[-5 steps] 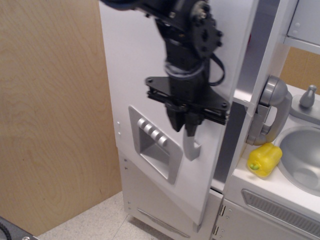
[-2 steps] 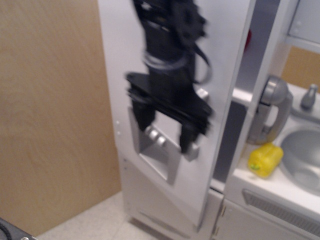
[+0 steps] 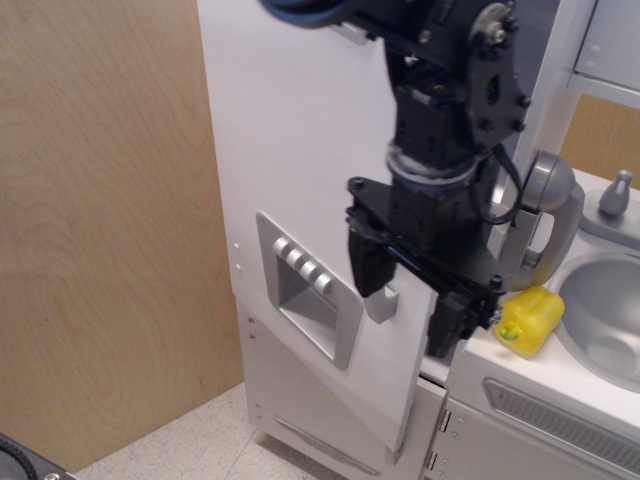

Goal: Open fridge

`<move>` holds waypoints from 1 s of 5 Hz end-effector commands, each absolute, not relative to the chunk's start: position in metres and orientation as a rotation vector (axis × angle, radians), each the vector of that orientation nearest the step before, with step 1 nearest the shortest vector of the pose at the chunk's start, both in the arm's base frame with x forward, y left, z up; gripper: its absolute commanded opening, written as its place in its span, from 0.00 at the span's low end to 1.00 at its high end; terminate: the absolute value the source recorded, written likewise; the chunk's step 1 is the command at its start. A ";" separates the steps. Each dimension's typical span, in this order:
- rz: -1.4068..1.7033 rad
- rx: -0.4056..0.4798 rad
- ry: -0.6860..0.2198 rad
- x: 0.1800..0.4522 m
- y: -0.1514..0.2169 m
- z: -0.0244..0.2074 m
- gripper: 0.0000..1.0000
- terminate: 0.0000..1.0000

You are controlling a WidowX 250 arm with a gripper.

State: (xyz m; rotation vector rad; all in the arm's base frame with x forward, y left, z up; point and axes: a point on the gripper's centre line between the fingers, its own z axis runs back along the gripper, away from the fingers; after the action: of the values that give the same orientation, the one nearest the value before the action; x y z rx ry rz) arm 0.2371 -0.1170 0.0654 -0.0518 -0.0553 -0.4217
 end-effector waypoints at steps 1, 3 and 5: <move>-0.479 -0.066 -0.126 0.260 -0.147 0.075 1.00 0.00; -0.483 -0.059 -0.147 0.283 -0.160 0.068 1.00 0.00; -0.425 -0.039 -0.222 0.305 -0.146 0.080 1.00 0.00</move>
State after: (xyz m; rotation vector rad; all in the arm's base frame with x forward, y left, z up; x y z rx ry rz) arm 0.2986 -0.1444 0.0575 -0.0231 -0.1585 -0.4087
